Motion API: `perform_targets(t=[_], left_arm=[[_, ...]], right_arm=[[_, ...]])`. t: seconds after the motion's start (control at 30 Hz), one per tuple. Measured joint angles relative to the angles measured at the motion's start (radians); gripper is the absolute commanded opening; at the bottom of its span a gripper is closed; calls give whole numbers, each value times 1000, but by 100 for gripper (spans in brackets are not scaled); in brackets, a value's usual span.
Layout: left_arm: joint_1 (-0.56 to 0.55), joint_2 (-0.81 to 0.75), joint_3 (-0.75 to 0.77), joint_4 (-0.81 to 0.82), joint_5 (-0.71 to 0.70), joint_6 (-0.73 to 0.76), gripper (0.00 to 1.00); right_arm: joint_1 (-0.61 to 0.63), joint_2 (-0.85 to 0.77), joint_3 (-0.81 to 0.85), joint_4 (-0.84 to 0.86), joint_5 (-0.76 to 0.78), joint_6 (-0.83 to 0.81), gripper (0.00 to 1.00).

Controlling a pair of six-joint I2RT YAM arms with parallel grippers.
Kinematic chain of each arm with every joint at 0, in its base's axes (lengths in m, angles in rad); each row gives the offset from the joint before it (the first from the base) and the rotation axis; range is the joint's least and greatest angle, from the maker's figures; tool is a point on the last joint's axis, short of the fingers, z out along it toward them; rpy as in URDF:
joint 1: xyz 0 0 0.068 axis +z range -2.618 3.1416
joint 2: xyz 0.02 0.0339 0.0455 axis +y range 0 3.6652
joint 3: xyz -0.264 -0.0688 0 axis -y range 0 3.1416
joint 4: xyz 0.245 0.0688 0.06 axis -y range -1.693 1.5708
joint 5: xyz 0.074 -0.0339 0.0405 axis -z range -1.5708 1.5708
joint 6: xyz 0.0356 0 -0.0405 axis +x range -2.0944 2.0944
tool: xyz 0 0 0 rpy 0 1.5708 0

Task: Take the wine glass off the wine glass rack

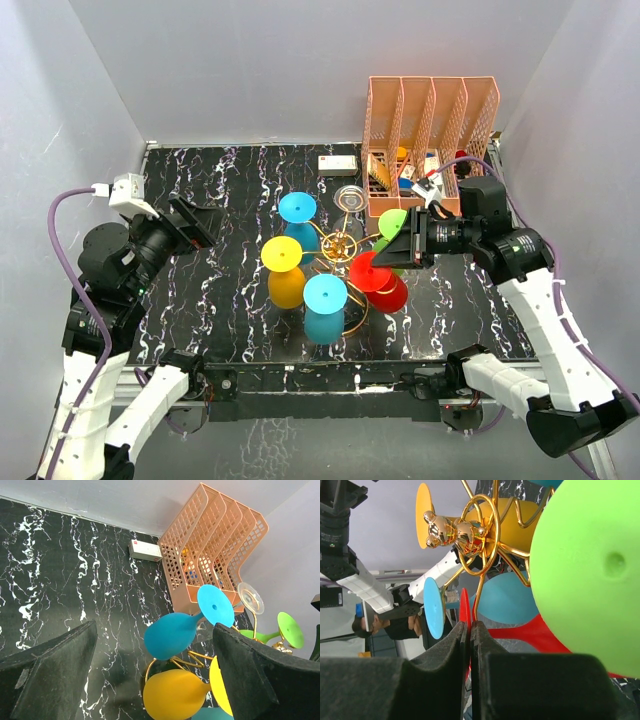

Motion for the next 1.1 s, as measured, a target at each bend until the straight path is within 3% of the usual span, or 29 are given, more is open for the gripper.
perform_targets(t=[0.5, 1.1], left_arm=[[0, -8, 0, -11, -5, 8, 97], [0, -39, 24, -40, -37, 48, 97]], right_arm=[[7, 46, 155, -176, 135, 28, 8], [19, 138, 255, -334, 143, 67, 8]])
